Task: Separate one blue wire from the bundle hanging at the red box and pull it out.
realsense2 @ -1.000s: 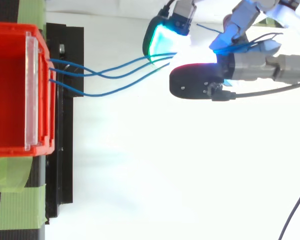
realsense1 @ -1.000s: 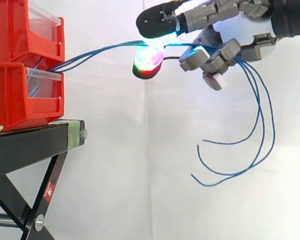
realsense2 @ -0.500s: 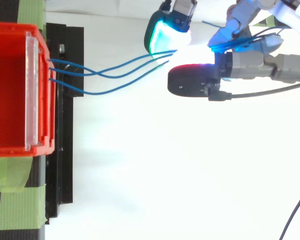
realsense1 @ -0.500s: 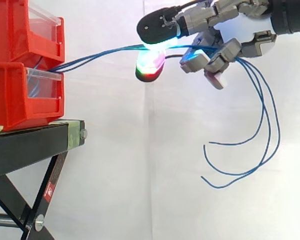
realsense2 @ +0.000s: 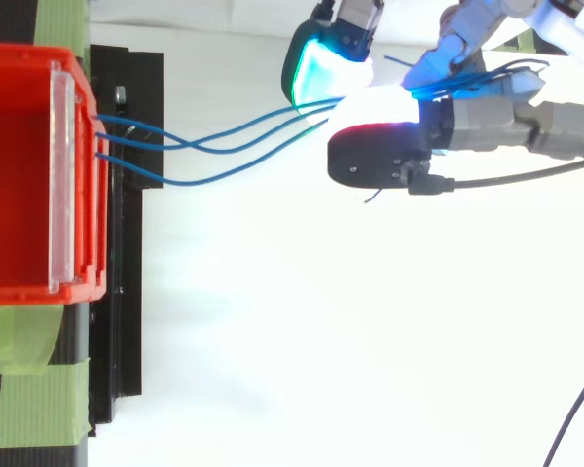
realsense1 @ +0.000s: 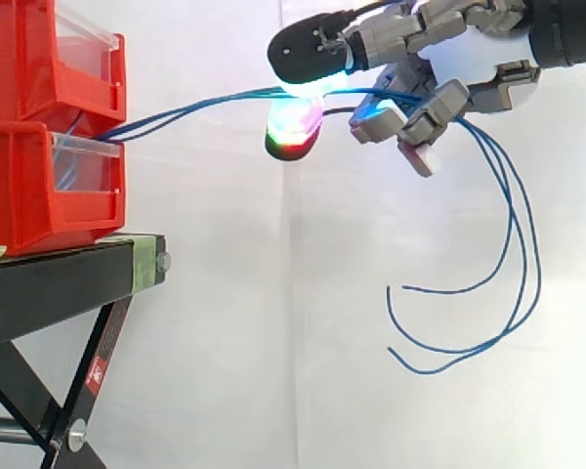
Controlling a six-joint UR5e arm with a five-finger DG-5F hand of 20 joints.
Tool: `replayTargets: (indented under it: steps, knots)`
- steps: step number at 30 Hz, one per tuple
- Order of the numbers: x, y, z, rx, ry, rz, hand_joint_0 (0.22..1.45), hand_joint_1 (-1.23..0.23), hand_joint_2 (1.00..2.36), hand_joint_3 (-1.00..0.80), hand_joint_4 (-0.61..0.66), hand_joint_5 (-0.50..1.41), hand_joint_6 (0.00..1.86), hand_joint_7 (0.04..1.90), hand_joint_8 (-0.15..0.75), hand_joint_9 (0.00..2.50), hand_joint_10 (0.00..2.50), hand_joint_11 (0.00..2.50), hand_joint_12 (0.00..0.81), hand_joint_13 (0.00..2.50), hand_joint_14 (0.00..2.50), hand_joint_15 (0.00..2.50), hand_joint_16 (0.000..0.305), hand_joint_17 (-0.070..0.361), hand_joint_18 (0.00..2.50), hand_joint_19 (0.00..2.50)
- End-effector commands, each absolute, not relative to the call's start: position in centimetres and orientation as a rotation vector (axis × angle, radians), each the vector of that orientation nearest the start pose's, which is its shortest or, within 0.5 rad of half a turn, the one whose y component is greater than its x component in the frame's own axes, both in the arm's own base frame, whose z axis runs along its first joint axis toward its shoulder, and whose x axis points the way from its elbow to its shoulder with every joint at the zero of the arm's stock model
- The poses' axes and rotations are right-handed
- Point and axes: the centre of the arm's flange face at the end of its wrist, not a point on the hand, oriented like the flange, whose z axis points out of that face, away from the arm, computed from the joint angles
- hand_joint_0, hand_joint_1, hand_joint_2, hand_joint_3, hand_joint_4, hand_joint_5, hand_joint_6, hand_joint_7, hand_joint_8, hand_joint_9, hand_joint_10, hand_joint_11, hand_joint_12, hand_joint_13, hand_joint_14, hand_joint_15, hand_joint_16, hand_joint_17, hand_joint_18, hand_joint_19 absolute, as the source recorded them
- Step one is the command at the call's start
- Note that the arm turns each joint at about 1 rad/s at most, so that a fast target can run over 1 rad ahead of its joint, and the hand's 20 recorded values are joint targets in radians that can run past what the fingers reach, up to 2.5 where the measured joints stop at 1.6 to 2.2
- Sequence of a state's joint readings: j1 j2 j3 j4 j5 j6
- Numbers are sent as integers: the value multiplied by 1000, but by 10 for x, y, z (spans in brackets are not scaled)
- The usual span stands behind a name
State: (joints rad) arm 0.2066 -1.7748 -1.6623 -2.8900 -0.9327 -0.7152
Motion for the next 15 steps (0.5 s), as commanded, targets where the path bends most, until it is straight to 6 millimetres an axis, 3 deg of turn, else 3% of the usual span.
replayTargets:
  steps: [1,15]
  knots:
    - [565,-79,361,956,1302,310,568,-635,1015,-301,125,-178,914,849,329,1378,11,1511,390,1185,1128,1524,51,115,1171,1114]
    - [565,-80,361,958,1300,310,572,-619,1015,-328,124,-171,910,861,327,1385,11,1521,388,1191,1123,1527,51,114,1183,1098]
